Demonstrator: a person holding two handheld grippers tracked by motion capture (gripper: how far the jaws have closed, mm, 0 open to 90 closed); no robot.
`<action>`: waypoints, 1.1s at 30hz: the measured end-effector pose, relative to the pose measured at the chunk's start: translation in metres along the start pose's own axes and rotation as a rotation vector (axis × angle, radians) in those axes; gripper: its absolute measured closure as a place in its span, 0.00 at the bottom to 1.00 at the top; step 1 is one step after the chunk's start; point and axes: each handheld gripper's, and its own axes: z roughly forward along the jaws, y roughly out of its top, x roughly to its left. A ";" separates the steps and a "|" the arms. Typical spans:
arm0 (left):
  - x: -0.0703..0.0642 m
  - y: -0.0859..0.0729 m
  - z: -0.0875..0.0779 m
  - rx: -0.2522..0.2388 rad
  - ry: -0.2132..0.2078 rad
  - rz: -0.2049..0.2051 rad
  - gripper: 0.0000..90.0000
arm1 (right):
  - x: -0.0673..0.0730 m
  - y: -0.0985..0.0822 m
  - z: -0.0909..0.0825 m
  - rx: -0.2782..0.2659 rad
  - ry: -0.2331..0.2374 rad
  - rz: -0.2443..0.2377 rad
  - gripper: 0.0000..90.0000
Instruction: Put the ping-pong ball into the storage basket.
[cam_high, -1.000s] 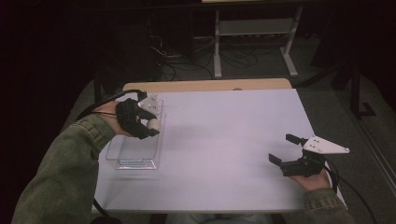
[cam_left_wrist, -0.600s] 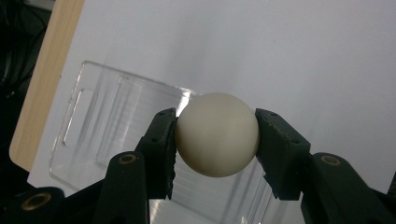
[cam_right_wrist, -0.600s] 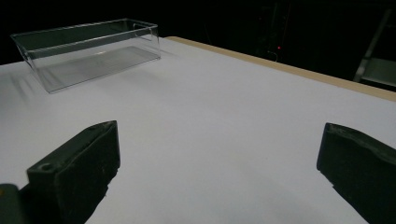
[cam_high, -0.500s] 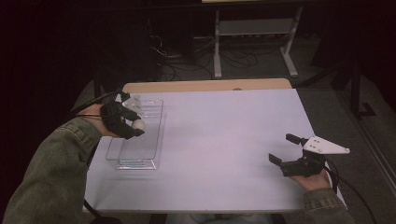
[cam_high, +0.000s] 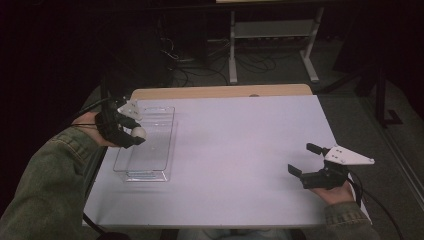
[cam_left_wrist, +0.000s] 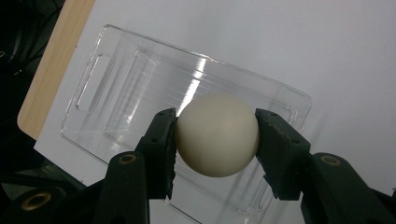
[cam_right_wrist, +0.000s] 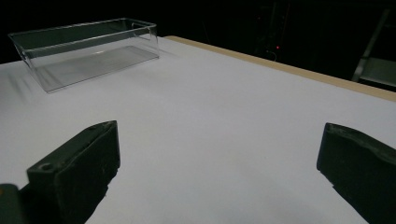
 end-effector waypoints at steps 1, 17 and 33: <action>0.000 0.000 0.000 0.000 0.000 0.000 0.56 | 0.000 0.000 0.000 0.000 0.000 0.000 0.00; -0.001 0.003 0.009 0.010 -0.015 0.005 0.56 | 0.000 0.000 0.000 0.003 0.007 0.002 0.00; -0.006 0.013 0.022 0.049 -0.071 0.067 0.56 | 0.000 0.000 0.001 0.005 0.011 0.001 0.00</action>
